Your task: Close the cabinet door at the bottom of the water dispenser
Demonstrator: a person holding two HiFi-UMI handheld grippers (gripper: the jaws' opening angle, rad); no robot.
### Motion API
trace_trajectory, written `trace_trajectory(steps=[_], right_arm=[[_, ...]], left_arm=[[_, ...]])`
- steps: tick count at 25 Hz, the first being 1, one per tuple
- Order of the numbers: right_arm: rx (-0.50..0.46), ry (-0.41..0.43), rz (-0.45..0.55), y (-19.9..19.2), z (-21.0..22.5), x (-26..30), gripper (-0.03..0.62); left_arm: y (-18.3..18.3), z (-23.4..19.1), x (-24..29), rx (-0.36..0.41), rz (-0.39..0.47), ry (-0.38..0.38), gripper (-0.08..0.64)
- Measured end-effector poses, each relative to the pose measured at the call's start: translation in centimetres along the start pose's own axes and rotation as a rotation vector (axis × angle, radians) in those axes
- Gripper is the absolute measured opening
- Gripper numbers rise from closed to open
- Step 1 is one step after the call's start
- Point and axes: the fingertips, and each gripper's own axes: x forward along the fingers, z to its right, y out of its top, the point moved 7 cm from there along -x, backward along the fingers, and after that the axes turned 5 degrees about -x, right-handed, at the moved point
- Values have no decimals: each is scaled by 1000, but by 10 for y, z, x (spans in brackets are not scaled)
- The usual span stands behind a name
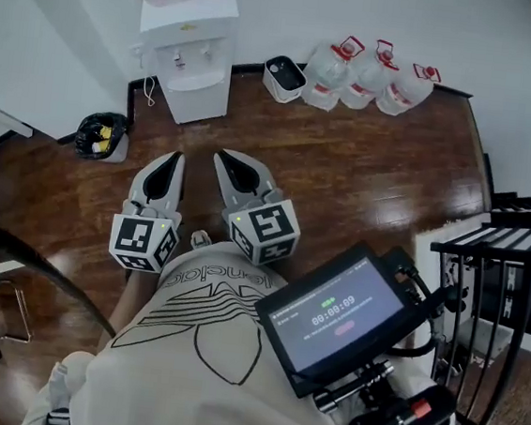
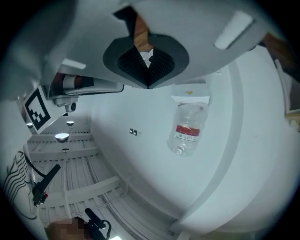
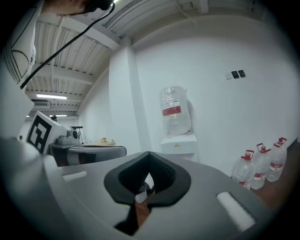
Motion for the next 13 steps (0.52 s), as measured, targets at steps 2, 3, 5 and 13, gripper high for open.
trace_trajectory(steps=[2, 3, 5, 13], right_arm=[[-14, 3, -4, -1, -8, -3, 2], [-22, 3, -5, -2, -10, -3, 2], [-30, -2, -7, -3, -11, -4, 2], [-31, -14, -1, -3, -12, -8, 2]], left_arm=[[1, 2, -4, 15, 8, -16, 14], [2, 2, -5, 25, 15, -24, 14], [5, 1, -7, 37, 32, -32, 14], [8, 1, -19, 23, 47, -20, 14]])
